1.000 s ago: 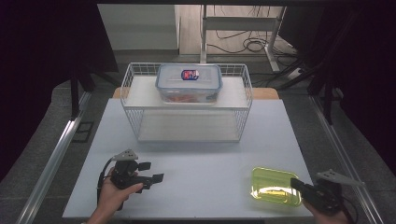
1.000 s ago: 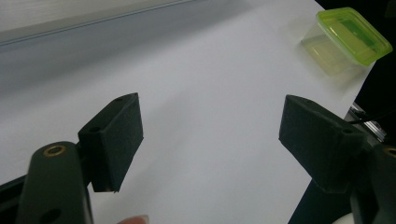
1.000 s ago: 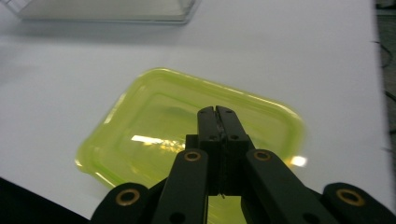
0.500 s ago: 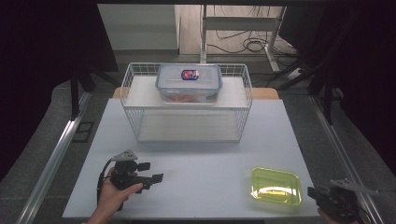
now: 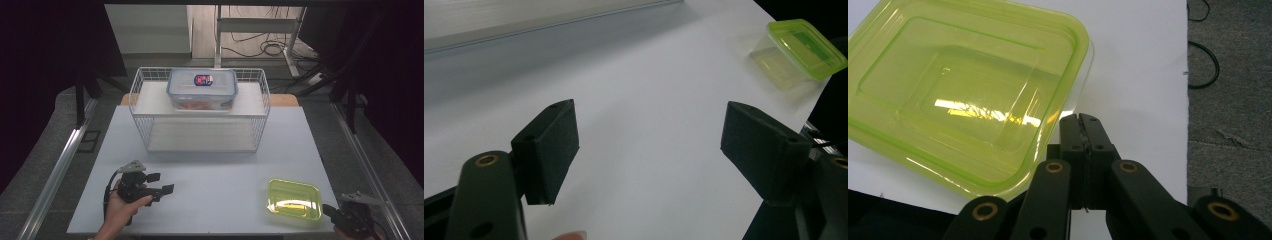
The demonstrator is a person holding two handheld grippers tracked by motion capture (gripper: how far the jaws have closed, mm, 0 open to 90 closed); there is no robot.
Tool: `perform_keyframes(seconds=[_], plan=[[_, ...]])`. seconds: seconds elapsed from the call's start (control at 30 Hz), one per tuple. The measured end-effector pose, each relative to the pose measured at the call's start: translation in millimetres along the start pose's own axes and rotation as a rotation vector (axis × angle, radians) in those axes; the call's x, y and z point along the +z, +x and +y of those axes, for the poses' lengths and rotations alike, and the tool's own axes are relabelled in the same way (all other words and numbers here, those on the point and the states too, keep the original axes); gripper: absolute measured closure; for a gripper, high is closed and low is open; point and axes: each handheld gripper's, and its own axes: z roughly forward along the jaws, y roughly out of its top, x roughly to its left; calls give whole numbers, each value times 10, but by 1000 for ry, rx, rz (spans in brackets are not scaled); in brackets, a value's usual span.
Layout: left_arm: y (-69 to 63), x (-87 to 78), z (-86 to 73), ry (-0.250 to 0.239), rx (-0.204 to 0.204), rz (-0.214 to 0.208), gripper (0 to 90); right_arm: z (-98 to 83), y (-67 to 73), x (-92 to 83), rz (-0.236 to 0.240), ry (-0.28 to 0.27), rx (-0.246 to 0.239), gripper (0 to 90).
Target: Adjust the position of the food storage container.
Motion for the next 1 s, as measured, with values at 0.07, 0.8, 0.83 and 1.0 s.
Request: perform_keyframes(seconds=[0.07, 0.8, 0.83, 1.0], plan=[[-1, 5, 0, 2, -1, 0, 225, 12, 32, 16, -1, 1, -8, 887], [50, 22, -11, 5, -14, 12, 224, 199, 454, 221, 64, -6, -108, 888], [48, 20, -11, 3, -16, 12, 224, 215, 477, 239, 77, -9, -111, 888], [49, 20, -11, 4, -15, 11, 224, 258, 550, 287, 95, -8, -123, 888]])
